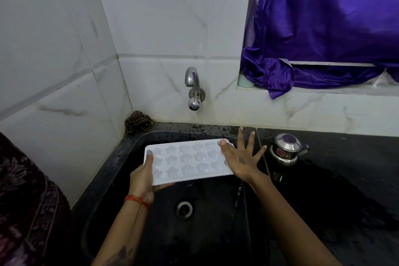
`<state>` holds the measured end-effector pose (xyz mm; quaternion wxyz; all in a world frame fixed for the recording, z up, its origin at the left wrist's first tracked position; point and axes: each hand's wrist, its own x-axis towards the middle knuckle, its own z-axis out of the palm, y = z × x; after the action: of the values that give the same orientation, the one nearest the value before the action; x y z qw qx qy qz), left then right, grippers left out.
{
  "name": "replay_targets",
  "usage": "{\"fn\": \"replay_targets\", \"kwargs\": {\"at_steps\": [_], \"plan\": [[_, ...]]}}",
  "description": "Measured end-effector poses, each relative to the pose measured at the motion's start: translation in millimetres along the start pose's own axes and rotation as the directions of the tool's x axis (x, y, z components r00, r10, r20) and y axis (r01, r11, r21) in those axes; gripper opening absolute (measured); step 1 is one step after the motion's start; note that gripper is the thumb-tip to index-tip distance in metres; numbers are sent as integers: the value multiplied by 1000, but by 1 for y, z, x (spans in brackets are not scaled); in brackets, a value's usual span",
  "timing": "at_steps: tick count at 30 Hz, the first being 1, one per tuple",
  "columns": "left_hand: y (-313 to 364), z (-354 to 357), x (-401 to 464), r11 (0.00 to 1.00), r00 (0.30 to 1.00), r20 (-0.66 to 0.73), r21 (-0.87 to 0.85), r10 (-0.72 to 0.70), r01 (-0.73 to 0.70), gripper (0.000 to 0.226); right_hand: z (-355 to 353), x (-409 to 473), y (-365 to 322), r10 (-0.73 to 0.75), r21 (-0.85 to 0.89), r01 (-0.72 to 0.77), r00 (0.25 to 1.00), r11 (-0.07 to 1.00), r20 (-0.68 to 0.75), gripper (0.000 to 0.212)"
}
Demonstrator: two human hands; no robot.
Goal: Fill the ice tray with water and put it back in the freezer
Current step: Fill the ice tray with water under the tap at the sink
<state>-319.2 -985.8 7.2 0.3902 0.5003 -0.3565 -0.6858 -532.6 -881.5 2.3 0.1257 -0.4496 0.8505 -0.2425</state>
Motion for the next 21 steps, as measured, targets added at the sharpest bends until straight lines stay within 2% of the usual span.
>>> {"fn": "replay_targets", "kwargs": {"at_steps": [5,9,11,17,21], "plan": [[1,-1,2,1000,1000,-8,8,20,-20,35,-2,0,2,15,52,-15,1000,999,6,83],[-1,-1,2,999,1000,-21,44,22,-21,36,-4,-4,4,-80,-236,60,994,970,-77,60],[-3,0,1,999,1000,-16,42,18,-17,36,-5,-5,2,-120,-301,80,986,950,-117,58],[-1,-2,1,999,1000,-21,40,23,-22,35,-5,-7,-8,-221,-264,160,949,951,-223,71],[-2,0,-1,999,1000,-18,39,14,-13,34,2,-5,-19,-302,-346,239,943,907,-141,79]]}}
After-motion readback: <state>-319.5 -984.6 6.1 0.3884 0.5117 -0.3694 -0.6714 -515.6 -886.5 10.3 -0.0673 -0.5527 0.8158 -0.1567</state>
